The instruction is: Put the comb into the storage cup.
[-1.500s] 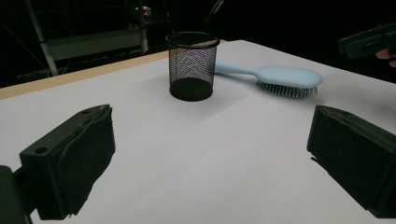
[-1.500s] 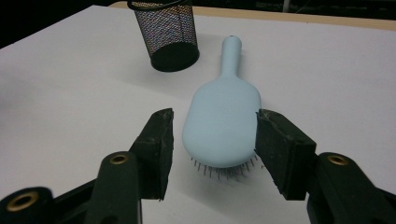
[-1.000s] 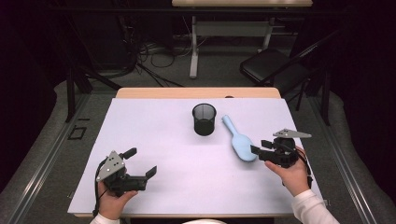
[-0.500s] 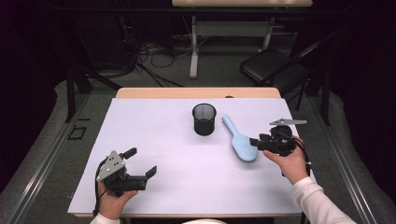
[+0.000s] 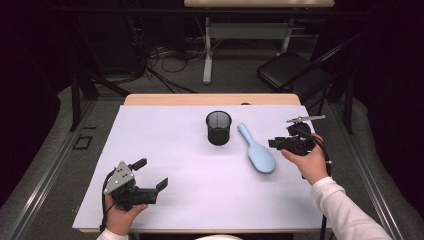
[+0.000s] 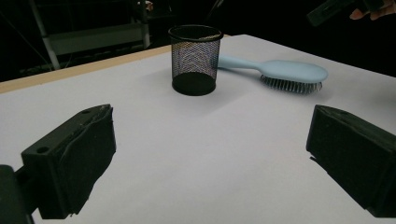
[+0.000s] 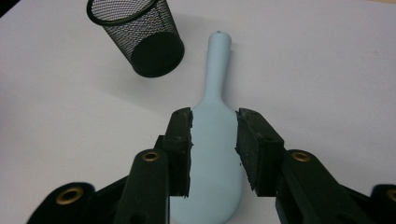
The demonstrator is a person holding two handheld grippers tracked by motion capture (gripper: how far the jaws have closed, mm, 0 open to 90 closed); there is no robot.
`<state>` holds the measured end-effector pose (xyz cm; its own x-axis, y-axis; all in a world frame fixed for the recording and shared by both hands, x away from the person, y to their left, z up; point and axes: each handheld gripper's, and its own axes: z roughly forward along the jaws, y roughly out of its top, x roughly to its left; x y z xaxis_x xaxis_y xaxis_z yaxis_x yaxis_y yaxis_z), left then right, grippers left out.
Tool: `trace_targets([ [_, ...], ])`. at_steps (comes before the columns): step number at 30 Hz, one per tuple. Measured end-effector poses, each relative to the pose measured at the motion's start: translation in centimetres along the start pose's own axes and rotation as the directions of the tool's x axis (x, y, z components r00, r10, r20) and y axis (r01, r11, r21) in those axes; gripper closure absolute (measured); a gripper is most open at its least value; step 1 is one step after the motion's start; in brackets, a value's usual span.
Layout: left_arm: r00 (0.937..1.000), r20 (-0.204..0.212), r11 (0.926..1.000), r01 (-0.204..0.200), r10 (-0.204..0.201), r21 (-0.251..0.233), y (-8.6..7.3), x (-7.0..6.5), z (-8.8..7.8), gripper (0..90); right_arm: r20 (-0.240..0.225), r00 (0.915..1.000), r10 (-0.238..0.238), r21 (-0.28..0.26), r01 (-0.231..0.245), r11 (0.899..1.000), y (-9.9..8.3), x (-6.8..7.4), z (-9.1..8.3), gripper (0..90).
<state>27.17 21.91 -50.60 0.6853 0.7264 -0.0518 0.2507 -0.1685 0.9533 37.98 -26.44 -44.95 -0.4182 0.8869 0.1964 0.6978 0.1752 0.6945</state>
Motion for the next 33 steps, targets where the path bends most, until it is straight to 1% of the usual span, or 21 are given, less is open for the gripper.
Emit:
trace_targets([
  [5,1.0,0.001,1.0,0.0,0.0,0.002,0.0,0.0,0.0,1.7,0.013,0.9999,-0.004,0.016,0.004,1.0,0.7,-0.2,0.5,69.4],
  [8,1.0,0.0,1.0,0.0,0.0,0.004,0.0,0.0,0.1,1.7,0.031,0.9994,-0.012,0.039,0.011,0.999,1.4,-0.4,1.2,72.5],
  [15,1.0,0.003,1.0,0.003,-0.003,0.005,0.0,0.1,0.0,1.9,0.053,0.9985,-0.013,0.053,0.011,0.999,2.5,-0.3,2.2,75.7],
  [17,1.0,0.002,1.0,0.004,-0.004,0.005,0.0,0.1,0.0,1.9,0.063,0.9979,-0.017,0.061,0.013,0.998,3.0,-0.2,2.7,78.2],
  [20,1.0,0.003,1.0,0.004,-0.004,0.006,0.0,0.1,0.1,2.2,0.061,0.998,-0.018,0.068,0.014,0.998,3.2,0.0,3.1,79.4],
  [25,1.0,0.004,1.0,0.001,-0.001,0.008,0.0,0.1,0.1,2.2,0.063,0.9973,-0.036,0.087,0.031,0.996,3.7,0.5,4.2,84.8],
  [29,1.0,0.005,1.0,0.0,0.0,0.008,0.0,0.1,0.1,2.2,0.067,0.9969,-0.041,0.095,0.034,0.995,4.0,0.8,5.0,89.3],
  [33,1.0,0.005,1.0,0.001,-0.001,0.009,-0.1,0.1,0.1,2.3,0.073,0.9963,-0.045,0.103,0.037,0.994,4.3,1.1,5.8,89.9],
])
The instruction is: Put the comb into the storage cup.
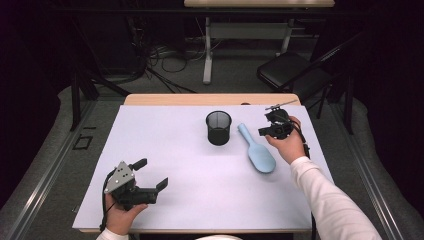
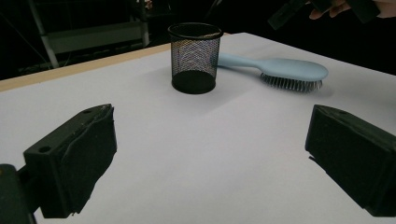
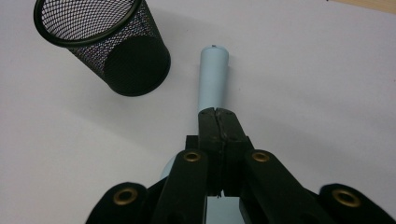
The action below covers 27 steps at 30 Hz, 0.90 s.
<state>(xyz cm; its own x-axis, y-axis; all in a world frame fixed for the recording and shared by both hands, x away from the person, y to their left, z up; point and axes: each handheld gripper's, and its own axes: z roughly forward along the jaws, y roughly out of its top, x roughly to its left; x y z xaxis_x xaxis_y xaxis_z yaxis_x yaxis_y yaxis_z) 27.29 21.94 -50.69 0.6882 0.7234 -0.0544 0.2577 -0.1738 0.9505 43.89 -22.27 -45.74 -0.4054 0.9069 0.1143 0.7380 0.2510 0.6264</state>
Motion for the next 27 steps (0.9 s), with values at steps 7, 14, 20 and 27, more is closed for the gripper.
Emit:
trace_targets([
  [7,1.0,0.0,1.0,0.0,0.0,0.0,0.0,0.0,0.0,2.4,0.007,1.0,-0.004,0.02,0.004,1.0,0.4,0.5,1.3,89.9],
  [14,1.0,0.001,1.0,-0.002,0.002,0.001,0.0,0.0,0.0,2.9,0.017,0.9998,-0.009,0.037,0.009,0.999,0.5,0.9,2.4,89.9],
  [20,1.0,0.001,1.0,-0.006,0.006,0.006,0.0,0.1,0.1,2.9,0.007,1.0,-0.001,0.043,0.0,0.999,0.7,1.2,3.5,89.9],
  [27,1.0,-0.004,1.0,-0.001,0.001,0.009,-0.1,0.1,0.1,2.9,0.008,0.9998,-0.017,0.07,0.017,0.997,0.8,2.4,5.4,89.9],
])
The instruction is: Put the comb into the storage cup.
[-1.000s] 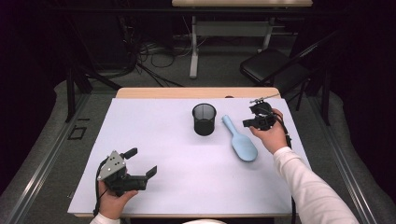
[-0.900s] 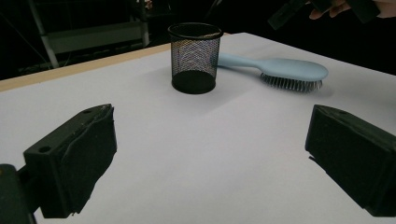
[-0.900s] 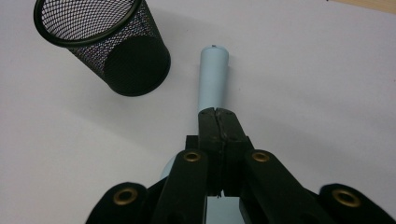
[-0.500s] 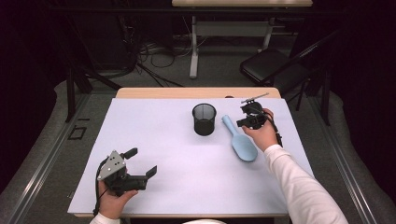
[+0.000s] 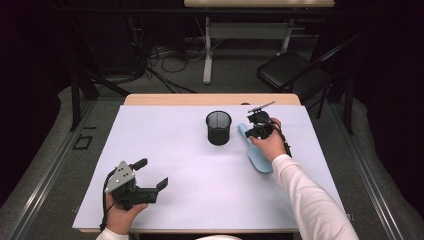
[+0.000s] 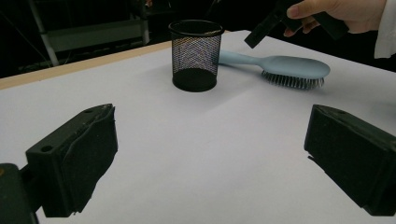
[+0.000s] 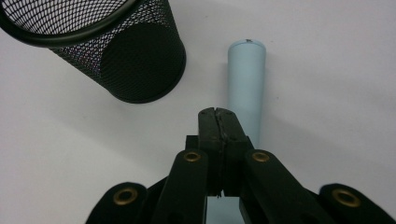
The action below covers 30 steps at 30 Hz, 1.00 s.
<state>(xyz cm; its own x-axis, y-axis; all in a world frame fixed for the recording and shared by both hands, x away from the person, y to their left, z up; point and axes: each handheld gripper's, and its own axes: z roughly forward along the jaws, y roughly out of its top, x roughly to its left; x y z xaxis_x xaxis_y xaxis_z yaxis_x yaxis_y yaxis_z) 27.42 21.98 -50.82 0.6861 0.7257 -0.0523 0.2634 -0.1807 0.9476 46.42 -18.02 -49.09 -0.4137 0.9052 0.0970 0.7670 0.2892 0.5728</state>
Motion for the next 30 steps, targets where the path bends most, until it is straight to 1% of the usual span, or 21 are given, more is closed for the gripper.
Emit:
trace_targets([
  [1,1.0,0.0,1.0,0.0,0.0,0.0,0.0,0.0,0.0,2.9,0.005,1.0,-0.005,0.009,0.005,1.0,0.1,0.2,0.2,89.8],
  [3,1.0,-0.002,1.0,0.0,0.0,0.001,0.0,0.0,0.0,3.0,0.013,0.9999,-0.008,0.01,0.008,1.0,0.1,0.4,0.5,89.8],
  [4,1.0,-0.004,1.0,0.001,-0.001,0.0,0.0,0.0,0.0,3.3,0.019,0.9998,-0.01,0.023,0.009,1.0,0.3,0.6,1.0,89.8],
  [6,1.0,-0.002,1.0,0.001,-0.001,0.0,0.0,0.0,0.0,3.3,0.023,0.9997,-0.007,0.027,0.006,1.0,0.4,0.8,1.5,89.8],
  [12,1.0,0.002,1.0,-0.003,0.003,0.005,-0.1,0.0,0.2,3.3,0.051,0.9986,-0.012,0.064,0.009,0.998,0.4,1.0,3.0,89.8],
  [13,1.0,0.002,1.0,-0.003,0.003,0.005,-0.1,0.0,0.2,3.3,0.057,0.9982,-0.02,0.064,0.016,0.998,0.4,0.9,3.2,89.9],
  [15,1.0,0.003,1.0,-0.004,0.004,0.006,-0.1,0.1,0.2,3.3,0.065,0.9977,-0.02,0.078,0.015,0.997,0.5,0.8,3.5,89.9],
  [18,1.0,0.004,1.0,-0.003,0.003,0.008,-0.1,0.1,0.2,3.3,0.067,0.9977,-0.012,0.073,0.008,0.997,0.5,0.7,3.7,90.0],
  [19,1.0,0.003,1.0,-0.004,0.004,0.009,-0.1,0.1,0.2,3.3,0.071,0.9974,-0.011,0.088,0.004,0.996,0.6,0.6,3.7,90.0],
  [20,1.0,0.003,1.0,-0.001,0.001,0.007,-0.1,0.0,0.2,3.3,0.072,0.9974,0.002,0.078,-0.008,0.997,0.6,0.6,3.9,90.0],
  [21,1.0,0.005,1.0,-0.001,0.001,0.009,-0.1,0.1,0.2,3.3,0.071,0.9974,0.012,0.08,-0.017,0.997,0.6,0.3,4.1,90.0],
  [23,1.0,0.005,1.0,-0.002,0.002,0.007,-0.1,0.1,0.2,3.3,0.065,0.9978,0.009,0.083,-0.015,0.996,0.7,0.2,4.2,90.0],
  [24,1.0,0.005,1.0,-0.002,0.002,0.007,-0.1,0.1,0.3,3.3,0.068,0.9975,0.018,0.083,-0.024,0.996,0.7,0.2,4.3,90.0],
  [25,1.0,0.006,1.0,-0.002,0.002,0.008,-0.1,0.1,0.3,3.3,0.071,0.9975,0.006,0.082,-0.011,0.997,0.8,0.2,4.4,90.0],
  [26,1.0,0.006,1.0,-0.002,0.002,0.008,-0.1,0.1,0.3,3.3,0.074,0.9972,0.008,0.087,-0.014,0.996,0.8,0.3,4.5,90.0],
  [27,1.0,0.005,1.0,-0.004,0.004,0.008,-0.1,0.1,0.3,3.3,0.078,0.997,-0.002,0.094,-0.005,0.996,0.9,0.3,4.6,90.0],
  [29,1.0,0.005,1.0,-0.002,0.002,0.008,-0.1,0.1,0.3,3.3,0.081,0.9967,0.003,0.091,-0.01,0.996,0.9,0.4,4.7,90.0],
  [30,1.0,0.004,1.0,0.0,0.0,0.008,-0.1,0.1,0.4,3.4,0.091,0.9958,-0.011,0.095,0.002,0.995,1.1,0.5,4.9,90.0],
])
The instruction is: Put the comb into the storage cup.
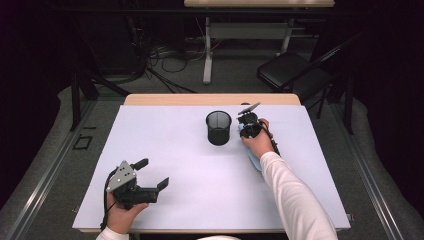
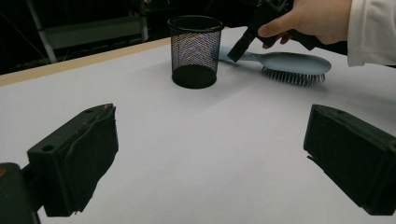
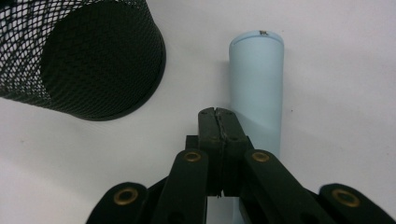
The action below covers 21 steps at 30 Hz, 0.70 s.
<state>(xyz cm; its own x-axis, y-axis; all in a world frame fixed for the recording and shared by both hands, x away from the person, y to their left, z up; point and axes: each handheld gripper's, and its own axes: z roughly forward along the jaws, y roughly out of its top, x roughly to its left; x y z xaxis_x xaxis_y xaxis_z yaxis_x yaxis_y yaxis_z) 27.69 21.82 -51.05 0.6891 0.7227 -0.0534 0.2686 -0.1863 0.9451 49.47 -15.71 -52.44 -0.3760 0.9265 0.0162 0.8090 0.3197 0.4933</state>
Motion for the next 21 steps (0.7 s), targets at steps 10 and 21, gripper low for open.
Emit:
trace_targets([
  [10,1.0,-0.005,1.0,-0.001,0.001,0.006,0.0,0.1,0.0,3.4,0.047,0.9987,0.02,0.003,-0.02,1.0,0.4,-0.3,0.4,90.0],
  [21,1.0,-0.006,1.0,0.001,-0.001,0.007,-0.1,0.1,0.0,3.7,0.096,0.994,0.052,0.022,-0.055,0.998,0.2,-2.4,0.0,90.0],
])
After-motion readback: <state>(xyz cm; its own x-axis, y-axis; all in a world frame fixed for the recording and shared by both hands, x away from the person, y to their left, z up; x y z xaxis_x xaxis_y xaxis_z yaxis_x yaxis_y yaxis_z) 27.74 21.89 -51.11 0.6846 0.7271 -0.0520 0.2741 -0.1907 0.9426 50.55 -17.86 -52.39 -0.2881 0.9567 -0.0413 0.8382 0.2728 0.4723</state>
